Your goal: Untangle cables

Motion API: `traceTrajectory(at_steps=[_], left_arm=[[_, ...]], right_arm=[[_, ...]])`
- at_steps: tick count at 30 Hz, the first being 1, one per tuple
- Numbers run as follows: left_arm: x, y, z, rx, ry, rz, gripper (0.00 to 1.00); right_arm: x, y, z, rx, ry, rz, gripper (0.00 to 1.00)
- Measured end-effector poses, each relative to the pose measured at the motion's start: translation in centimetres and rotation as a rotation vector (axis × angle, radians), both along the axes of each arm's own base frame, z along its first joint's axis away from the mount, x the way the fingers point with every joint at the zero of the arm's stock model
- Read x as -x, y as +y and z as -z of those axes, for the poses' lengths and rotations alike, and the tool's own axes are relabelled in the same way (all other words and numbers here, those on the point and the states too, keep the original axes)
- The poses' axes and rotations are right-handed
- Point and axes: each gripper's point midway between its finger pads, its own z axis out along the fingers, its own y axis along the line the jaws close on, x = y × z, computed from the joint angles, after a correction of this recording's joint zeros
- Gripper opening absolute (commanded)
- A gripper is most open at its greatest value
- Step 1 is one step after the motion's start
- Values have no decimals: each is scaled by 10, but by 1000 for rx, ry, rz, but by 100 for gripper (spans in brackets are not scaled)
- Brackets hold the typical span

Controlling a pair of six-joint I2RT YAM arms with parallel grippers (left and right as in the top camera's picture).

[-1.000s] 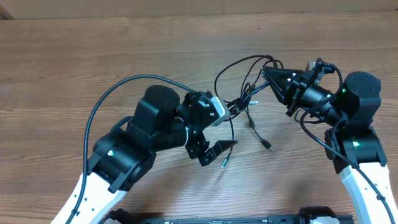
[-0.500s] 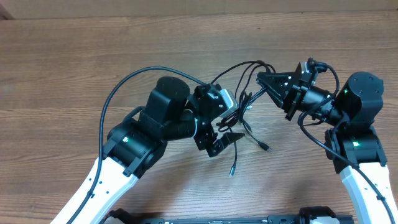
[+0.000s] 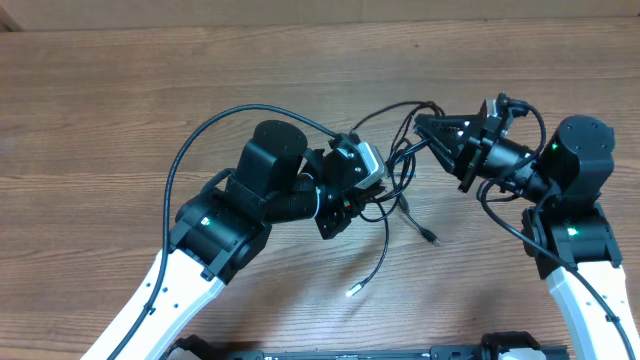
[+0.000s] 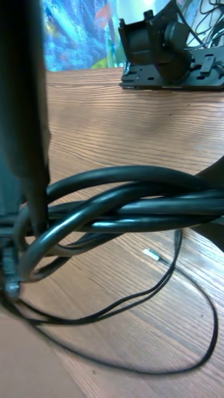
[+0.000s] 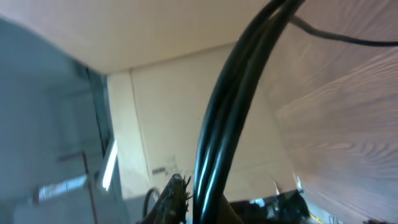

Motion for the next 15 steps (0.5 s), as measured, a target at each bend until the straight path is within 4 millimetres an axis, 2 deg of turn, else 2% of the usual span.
traceTrajectory(at_steps=[3, 9, 12, 15], left_arm=[[4, 2, -7, 13, -15, 1, 4], [20, 17, -43, 96, -58, -24, 4], [18, 33, -59, 152, -22, -98, 4], [10, 42, -60, 184, 46, -167, 4]], right_arm=[[-5, -6, 12, 43, 20, 46, 37], [-8, -18, 45, 197, 37, 105, 55], [-6, -22, 58, 302, -13, 95, 56], [-5, -22, 61, 377, -92, 63, 54]])
